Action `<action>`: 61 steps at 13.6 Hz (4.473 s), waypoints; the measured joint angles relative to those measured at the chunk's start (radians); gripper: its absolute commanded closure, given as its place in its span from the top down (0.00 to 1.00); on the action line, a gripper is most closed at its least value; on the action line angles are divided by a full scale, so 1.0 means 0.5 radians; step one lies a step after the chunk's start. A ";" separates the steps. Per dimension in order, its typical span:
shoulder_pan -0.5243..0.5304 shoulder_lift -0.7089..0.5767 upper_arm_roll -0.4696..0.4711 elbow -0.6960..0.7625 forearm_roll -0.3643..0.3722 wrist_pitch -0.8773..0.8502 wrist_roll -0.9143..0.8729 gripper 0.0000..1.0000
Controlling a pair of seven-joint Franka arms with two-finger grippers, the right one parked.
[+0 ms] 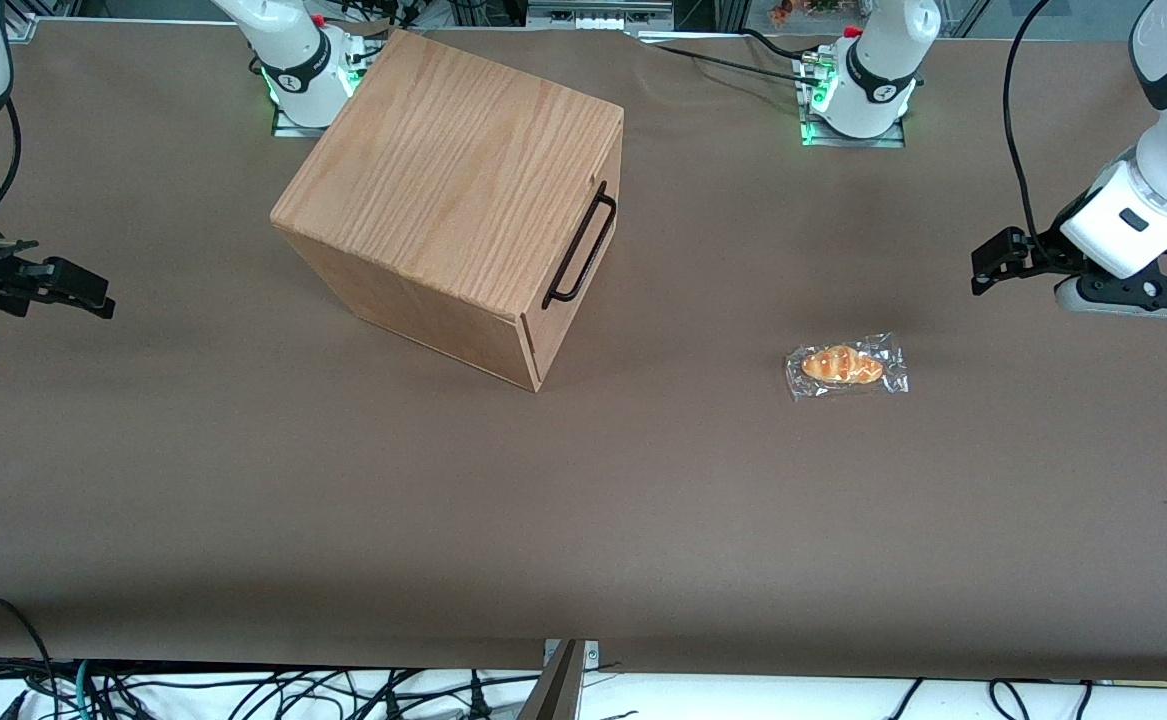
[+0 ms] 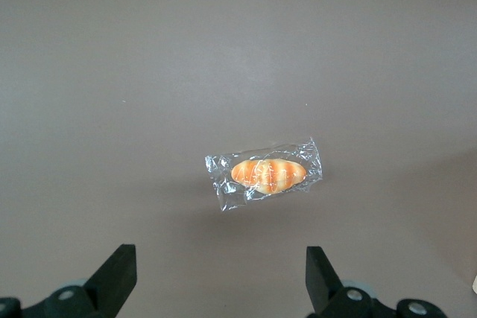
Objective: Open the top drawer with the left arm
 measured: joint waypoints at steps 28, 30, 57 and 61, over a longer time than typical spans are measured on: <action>-0.003 0.000 0.004 0.000 -0.001 -0.151 0.001 1.00; -0.007 0.000 -0.035 0.000 -0.004 -0.151 0.001 1.00; -0.303 0.584 -1.076 -0.082 -0.381 0.966 -0.737 1.00; -0.320 0.606 -1.076 -0.119 -0.381 1.000 -0.671 1.00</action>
